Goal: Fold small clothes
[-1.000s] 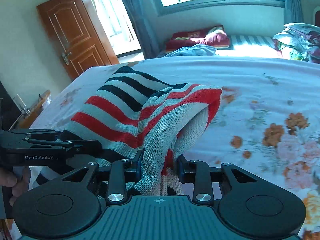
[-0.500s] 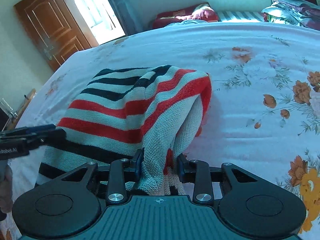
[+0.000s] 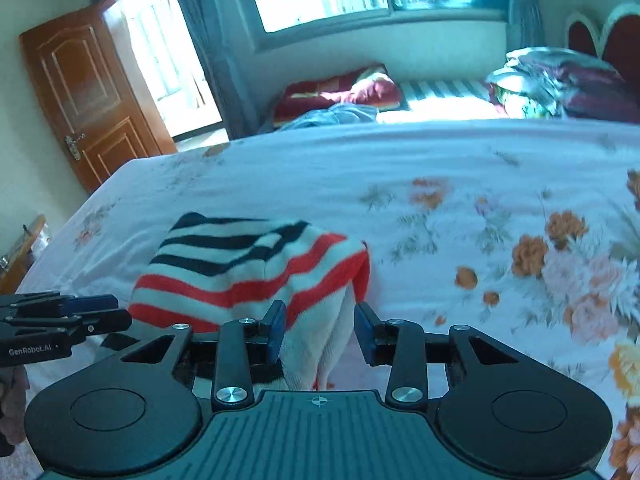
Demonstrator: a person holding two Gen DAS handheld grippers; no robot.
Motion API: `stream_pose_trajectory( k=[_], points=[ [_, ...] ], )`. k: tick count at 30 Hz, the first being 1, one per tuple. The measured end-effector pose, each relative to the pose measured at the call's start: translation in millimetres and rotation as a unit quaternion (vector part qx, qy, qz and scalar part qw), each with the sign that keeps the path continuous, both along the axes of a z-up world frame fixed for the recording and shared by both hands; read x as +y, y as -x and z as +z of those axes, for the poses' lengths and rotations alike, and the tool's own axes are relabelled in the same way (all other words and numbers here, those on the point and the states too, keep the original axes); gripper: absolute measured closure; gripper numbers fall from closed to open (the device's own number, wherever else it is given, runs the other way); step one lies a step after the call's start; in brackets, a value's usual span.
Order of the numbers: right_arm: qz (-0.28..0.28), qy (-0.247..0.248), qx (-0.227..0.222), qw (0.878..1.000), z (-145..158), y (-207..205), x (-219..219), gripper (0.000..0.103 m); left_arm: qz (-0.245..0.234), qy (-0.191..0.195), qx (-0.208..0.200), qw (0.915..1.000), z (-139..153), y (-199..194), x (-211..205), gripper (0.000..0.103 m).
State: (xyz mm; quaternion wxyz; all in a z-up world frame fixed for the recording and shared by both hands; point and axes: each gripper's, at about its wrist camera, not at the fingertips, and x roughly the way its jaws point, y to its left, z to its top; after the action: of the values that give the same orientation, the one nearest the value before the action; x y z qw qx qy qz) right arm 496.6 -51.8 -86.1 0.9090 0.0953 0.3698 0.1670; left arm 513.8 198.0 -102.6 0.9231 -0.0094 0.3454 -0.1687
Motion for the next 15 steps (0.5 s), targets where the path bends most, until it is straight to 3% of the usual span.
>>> stream_pose_trajectory(
  k=[1,4,5,7,10,15],
  points=[
    [0.014,0.012,-0.006,1.0,4,-4,8,0.078,-0.001,-0.004,-0.003,1.0,2,-4,-2,0.067],
    [0.046,0.04,-0.002,0.998,0,-12,32,0.085,0.007,-0.034,0.024,0.9991,-8,-20,-15,0.069],
    [0.052,0.07,0.01,0.996,-10,-15,43,0.089,0.012,-0.046,0.049,0.9977,-18,-25,-17,0.069],
    [0.053,0.152,0.041,0.986,-40,-20,56,0.092,0.018,-0.055,0.048,0.9972,-30,-24,-21,0.068],
    [0.044,0.152,0.031,0.987,-46,-15,54,0.092,0.02,-0.081,0.042,0.9956,-27,-21,-30,0.069],
    [0.044,0.146,0.003,0.988,-23,3,50,0.092,0.014,-0.073,0.026,0.9969,-5,3,-20,0.077]
  ],
)
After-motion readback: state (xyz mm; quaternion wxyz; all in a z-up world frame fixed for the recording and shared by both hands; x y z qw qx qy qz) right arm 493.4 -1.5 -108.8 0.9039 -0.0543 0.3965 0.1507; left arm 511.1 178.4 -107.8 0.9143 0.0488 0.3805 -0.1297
